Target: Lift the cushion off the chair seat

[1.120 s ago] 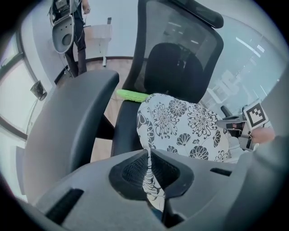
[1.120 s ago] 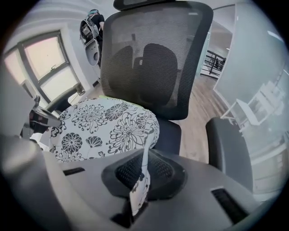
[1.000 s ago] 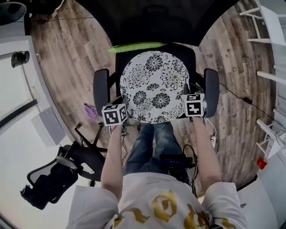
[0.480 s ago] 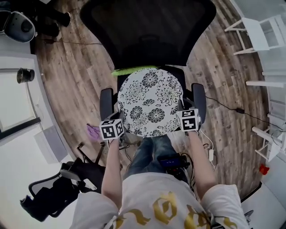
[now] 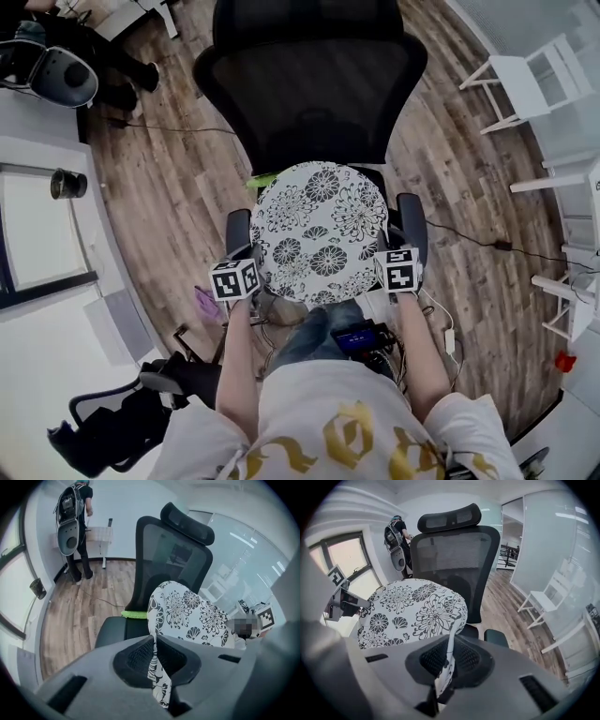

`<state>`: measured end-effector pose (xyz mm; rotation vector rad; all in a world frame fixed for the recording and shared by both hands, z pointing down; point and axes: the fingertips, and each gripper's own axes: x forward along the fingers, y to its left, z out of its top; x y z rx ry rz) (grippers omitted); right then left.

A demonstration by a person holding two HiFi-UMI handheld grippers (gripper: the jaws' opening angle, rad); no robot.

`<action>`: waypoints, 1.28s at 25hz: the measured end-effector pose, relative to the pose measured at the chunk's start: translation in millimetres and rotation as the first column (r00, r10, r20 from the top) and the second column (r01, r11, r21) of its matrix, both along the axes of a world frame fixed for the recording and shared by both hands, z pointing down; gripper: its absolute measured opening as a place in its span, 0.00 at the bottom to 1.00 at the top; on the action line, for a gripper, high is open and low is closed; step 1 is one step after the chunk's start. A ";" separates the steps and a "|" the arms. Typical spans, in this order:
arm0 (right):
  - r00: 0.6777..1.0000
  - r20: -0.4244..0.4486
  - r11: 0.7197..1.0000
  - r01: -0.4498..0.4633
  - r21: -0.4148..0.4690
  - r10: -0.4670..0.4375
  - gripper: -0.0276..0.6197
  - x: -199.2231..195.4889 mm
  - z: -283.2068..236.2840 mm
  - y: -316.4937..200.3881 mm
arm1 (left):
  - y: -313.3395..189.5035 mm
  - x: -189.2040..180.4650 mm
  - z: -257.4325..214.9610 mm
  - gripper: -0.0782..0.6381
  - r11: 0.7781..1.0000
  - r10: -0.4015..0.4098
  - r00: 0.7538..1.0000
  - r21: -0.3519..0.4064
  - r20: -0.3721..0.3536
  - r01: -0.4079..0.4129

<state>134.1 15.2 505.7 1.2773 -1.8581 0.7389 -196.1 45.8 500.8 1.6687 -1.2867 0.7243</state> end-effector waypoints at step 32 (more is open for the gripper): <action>0.999 0.038 0.984 -0.023 0.179 0.016 0.08 0.5 -116.2 18.1 | 1.1 3.6 -113.0 0.14 0.991 0.060 0.997 0.125 -0.042 -0.054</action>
